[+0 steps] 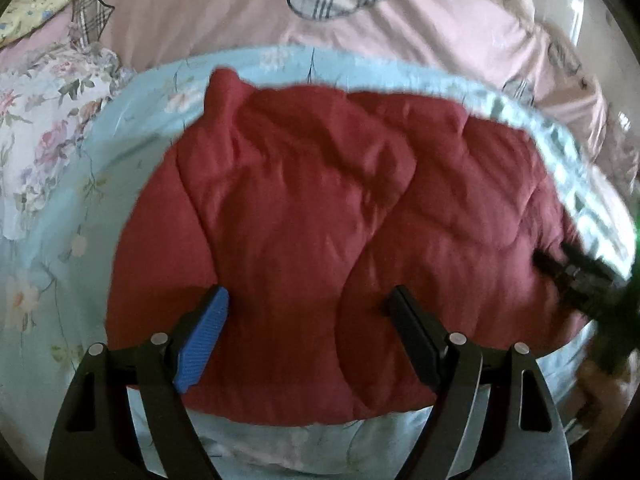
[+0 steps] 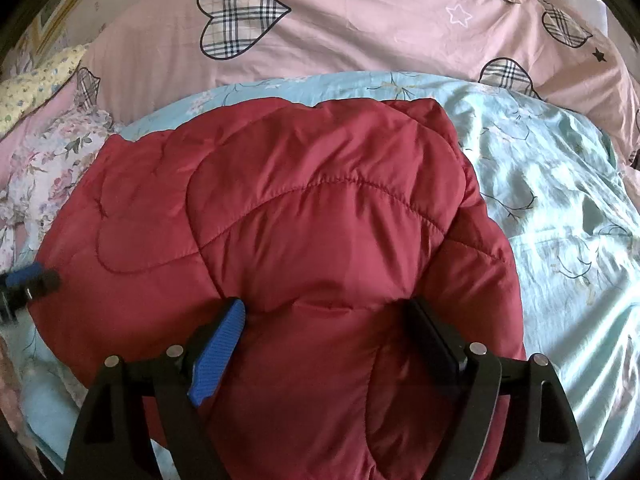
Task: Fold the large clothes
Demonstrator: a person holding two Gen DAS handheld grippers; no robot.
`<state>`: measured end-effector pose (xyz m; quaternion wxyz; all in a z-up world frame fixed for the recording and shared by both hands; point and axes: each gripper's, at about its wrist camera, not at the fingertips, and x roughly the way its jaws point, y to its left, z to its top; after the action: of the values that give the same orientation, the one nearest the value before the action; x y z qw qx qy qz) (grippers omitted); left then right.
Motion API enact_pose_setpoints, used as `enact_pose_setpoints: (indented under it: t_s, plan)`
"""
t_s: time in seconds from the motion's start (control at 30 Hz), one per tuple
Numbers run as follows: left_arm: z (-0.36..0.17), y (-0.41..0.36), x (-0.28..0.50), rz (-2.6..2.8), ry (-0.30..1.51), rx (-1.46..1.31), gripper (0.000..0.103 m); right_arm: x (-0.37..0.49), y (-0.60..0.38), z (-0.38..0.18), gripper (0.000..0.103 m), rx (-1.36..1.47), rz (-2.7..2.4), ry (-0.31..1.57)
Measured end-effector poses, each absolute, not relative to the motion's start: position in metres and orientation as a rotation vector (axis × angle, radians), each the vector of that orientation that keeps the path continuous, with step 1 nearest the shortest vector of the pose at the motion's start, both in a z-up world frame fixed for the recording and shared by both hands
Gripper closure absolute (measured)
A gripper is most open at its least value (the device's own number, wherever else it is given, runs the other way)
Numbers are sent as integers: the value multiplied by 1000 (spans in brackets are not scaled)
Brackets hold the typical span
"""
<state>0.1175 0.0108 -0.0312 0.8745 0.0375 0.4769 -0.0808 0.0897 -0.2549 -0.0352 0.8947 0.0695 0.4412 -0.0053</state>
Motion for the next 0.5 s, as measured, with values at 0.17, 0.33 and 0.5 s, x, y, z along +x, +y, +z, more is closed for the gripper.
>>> enact_pose_setpoints:
  t_s: [0.17,0.33,0.5]
  plan:
    - [-45,4,127,-130,989,113,13,89,-255,-36,18,142,-12,911]
    - [-39,7,124,-127,1000,95,13,74,-256,-21,18,184,-2,900]
    - [-28,15,102,-129,995,52,13,40,-246,1,16,198,38,864]
